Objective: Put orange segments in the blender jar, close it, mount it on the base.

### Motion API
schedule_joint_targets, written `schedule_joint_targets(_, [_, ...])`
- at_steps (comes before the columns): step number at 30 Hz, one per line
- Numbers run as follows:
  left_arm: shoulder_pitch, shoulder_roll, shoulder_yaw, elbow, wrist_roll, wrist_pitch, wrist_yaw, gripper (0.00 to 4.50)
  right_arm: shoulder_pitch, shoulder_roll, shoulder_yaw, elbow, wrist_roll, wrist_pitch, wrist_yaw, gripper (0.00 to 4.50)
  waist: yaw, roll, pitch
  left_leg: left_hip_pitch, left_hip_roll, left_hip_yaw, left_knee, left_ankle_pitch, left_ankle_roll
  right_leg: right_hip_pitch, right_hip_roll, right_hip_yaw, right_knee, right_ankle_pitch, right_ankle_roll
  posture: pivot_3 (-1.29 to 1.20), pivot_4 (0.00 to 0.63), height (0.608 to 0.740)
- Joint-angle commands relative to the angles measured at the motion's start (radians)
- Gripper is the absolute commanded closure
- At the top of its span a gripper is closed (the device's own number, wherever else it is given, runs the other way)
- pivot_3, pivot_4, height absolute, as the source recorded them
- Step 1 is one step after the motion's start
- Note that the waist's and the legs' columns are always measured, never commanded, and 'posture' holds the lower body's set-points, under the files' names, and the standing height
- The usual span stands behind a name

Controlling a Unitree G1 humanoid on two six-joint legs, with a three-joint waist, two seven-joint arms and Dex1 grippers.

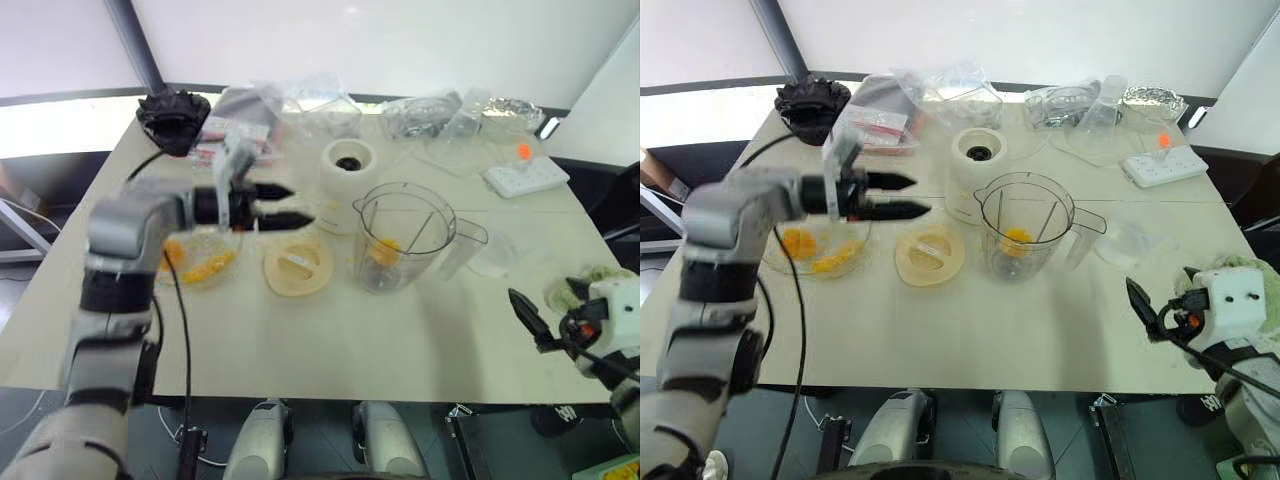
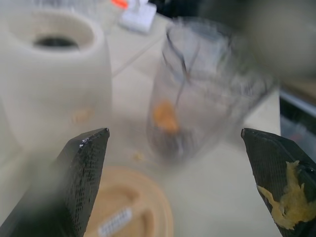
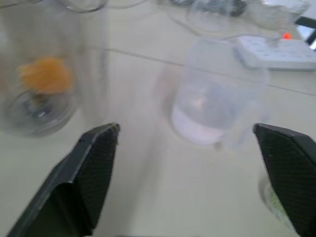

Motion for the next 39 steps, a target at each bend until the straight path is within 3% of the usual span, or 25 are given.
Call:
schedule_joint_targets(1, [0.141,0.050,-0.080,-0.115,0.051,-0.150,0.004,0.04,-0.094,-0.021,0.007,0.108,-0.026,-0.019,-0.014,0.00,0.000,0.000,0.000,0.001,0.000,0.000,0.000,0.000,0.000,0.001,0.000,0.000,0.000,0.000,0.000,0.00,0.150,0.740])
schedule_joint_targets(4, [0.251,0.039,-0.075,-0.172,0.055,-0.284,0.028,0.04,-0.215,-0.024,0.033,0.247,-0.066,-0.025,-0.051,0.00,0.002,0.000,0.000,0.003,0.000,0.001,0.000,0.000,0.000,0.002,0.000,0.001,0.001,0.000,-0.001,0.00,0.150,0.740])
schedule_joint_targets(10, [0.321,0.029,-0.046,-0.277,-0.013,-0.241,0.093,0.04,-0.328,-0.020,0.088,0.439,-0.139,-0.063,-0.066,0.00,-0.001,0.001,-0.001,0.002,0.000,0.002,0.000,0.000,0.000,0.001,0.000,0.000,0.001,0.000,-0.001,0.00,0.150,0.740])
schedule_joint_targets(39, [0.324,0.058,-0.099,-0.329,-0.048,-0.246,0.185,0.04,-0.490,0.037,0.155,0.748,-0.266,-0.261,-0.136,0.00,-0.027,0.002,-0.001,0.006,0.000,0.004,-0.001,0.000,0.000,0.002,0.002,0.002,0.003,0.000,0.000,0.00,0.150,0.740])
